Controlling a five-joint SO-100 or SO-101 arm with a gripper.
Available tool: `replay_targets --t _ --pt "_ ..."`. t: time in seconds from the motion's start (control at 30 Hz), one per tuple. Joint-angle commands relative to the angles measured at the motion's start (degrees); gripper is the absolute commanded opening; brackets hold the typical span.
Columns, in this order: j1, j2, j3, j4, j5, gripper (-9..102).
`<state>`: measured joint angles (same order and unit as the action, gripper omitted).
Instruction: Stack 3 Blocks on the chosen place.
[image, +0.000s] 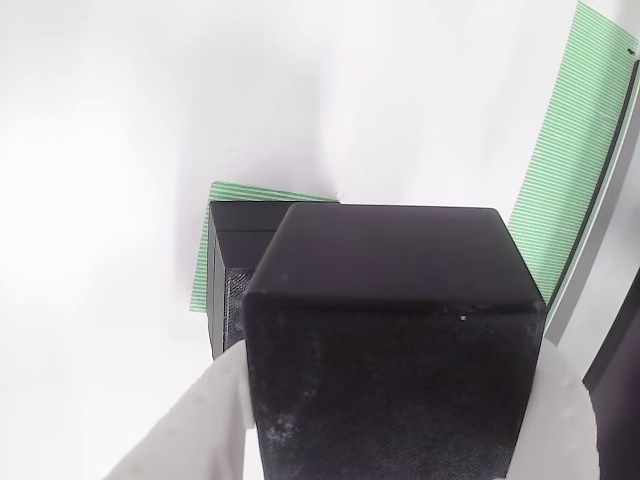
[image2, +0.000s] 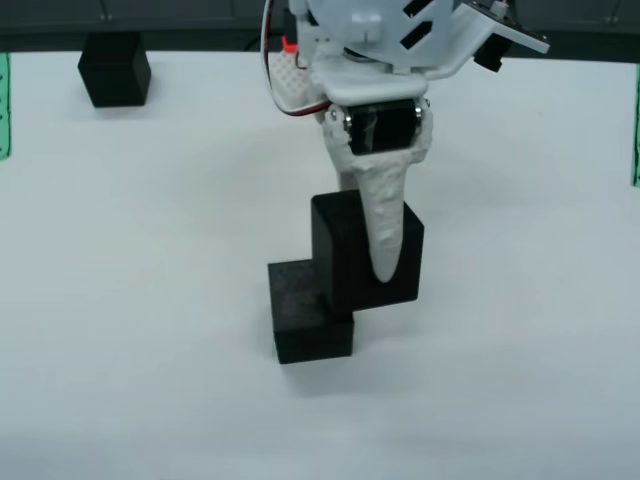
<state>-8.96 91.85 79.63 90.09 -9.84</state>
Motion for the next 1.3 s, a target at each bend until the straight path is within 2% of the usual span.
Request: replay_targets --t 0.0,0.33,0.93,1.27 --pt "2.46 -0.70 -3.69 0.09 1.93 24" --pt "7.91 -0.79 -1.93 0.09 0.62 24" --pt "6.94 -0.09 2.20 0.09 0.70 24" --pt "6.68 -2.20 1.76 0.09 0.53 31"
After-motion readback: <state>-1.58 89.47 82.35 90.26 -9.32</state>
